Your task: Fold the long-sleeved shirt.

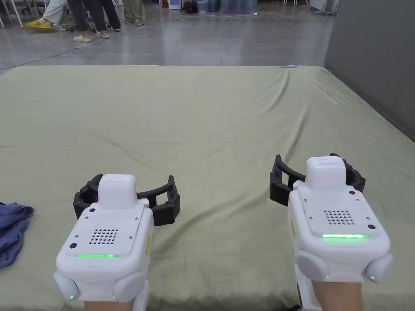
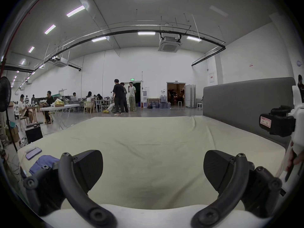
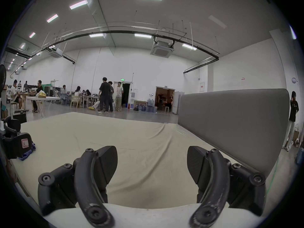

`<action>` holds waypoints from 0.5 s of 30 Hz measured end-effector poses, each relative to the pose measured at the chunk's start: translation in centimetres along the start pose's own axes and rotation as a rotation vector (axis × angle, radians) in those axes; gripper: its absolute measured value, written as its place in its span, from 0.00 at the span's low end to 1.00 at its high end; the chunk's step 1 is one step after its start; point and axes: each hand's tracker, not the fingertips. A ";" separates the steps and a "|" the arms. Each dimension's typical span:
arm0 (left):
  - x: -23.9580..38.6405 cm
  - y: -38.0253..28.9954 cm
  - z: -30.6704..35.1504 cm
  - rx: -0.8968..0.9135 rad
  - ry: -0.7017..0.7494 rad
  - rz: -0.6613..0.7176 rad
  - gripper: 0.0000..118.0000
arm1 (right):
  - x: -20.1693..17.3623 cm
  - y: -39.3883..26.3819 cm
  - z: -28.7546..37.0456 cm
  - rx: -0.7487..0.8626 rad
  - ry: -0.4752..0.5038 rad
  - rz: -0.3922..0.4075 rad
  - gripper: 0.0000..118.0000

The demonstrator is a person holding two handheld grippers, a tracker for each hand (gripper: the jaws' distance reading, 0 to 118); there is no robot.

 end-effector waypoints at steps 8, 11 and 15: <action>0.0 0.2 0.1 0.013 0.005 0.007 0.99 | -0.2 0.1 0.1 -0.005 0.004 0.003 0.75; 0.1 0.2 0.2 0.015 0.002 -0.008 0.99 | -0.3 0.1 0.2 0.006 0.003 -0.006 0.75; 0.3 0.3 0.3 0.021 0.000 -0.032 0.99 | -0.4 0.3 0.2 0.004 0.002 -0.013 0.75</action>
